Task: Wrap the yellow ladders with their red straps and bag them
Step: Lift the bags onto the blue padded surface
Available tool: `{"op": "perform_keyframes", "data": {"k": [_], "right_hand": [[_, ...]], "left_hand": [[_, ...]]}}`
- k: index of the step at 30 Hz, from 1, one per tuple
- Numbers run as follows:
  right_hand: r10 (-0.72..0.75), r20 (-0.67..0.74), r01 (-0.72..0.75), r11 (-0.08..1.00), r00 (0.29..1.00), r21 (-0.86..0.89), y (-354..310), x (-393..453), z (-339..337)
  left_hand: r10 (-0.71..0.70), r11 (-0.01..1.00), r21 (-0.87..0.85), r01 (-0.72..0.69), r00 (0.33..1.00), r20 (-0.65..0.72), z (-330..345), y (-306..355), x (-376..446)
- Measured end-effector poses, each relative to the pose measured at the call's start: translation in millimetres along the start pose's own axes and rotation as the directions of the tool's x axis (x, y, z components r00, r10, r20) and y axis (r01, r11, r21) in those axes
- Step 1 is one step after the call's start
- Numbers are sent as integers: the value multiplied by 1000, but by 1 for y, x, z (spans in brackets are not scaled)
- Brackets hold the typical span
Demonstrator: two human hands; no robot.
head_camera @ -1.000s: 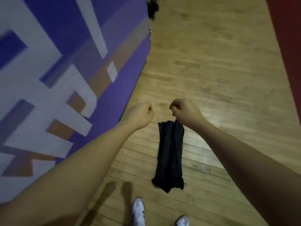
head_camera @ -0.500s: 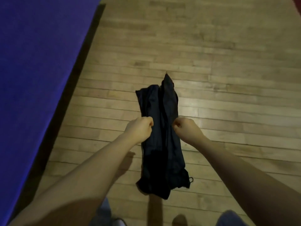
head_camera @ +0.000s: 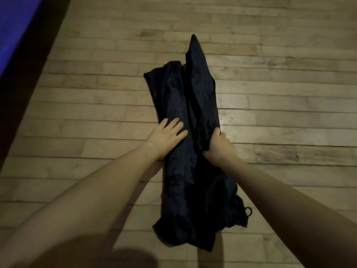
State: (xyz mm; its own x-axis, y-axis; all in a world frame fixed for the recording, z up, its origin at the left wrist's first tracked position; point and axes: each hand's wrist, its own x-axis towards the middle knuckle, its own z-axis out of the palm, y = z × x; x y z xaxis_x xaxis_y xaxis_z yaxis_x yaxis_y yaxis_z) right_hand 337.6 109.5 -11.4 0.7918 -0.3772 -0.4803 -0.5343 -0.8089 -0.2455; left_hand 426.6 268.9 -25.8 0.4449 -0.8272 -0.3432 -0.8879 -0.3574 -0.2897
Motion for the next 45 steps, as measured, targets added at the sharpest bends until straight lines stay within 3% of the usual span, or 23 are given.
{"op": "perform_keyframes", "data": {"k": [4, 7, 9, 16, 25, 30, 33, 35, 40, 45], "right_hand": [[-16, -1, 16, 997, 1000, 76, 5, 2, 4], [-80, -13, 80, 995, 997, 52, 11, 8, 0], [-122, -2, 122, 991, 993, 55, 14, 10, -3], [-236, 16, 237, 969, 972, -71, 15, 4, -2], [-208, 53, 211, 886, 977, -413, -2, -6, 25], [-250, -11, 235, 922, 968, -309, -1, -1, 24], [-288, -9, 280, 938, 958, -203, 4, 2, 16], [-304, 21, 303, 940, 953, -155, 5, 1, 10], [-364, 25, 364, 918, 931, -156, 9, 6, -2], [-248, 84, 262, 913, 965, -312, 3, 12, 8]], "left_hand": [[155, 987, 40, -155, 988, -1, -3, -8, 13], [250, 968, 28, -249, 956, -153, -11, -17, 17], [211, 973, -47, -225, 955, -210, -6, -16, 13], [20, 946, -315, -81, 981, -192, 19, 20, 2], [-42, 972, -232, -37, 943, -329, 15, 19, -1], [-112, 990, -103, 96, 981, -159, 4, 0, 13], [-78, 996, 39, 80, 996, -37, -3, -13, 26], [-76, 996, 38, 75, 997, 19, -9, -19, 31], [-6, 998, -60, 5, 1000, -22, -15, -23, 38], [-21, 989, -146, 16, 999, -28, -3, -16, 36]]}}
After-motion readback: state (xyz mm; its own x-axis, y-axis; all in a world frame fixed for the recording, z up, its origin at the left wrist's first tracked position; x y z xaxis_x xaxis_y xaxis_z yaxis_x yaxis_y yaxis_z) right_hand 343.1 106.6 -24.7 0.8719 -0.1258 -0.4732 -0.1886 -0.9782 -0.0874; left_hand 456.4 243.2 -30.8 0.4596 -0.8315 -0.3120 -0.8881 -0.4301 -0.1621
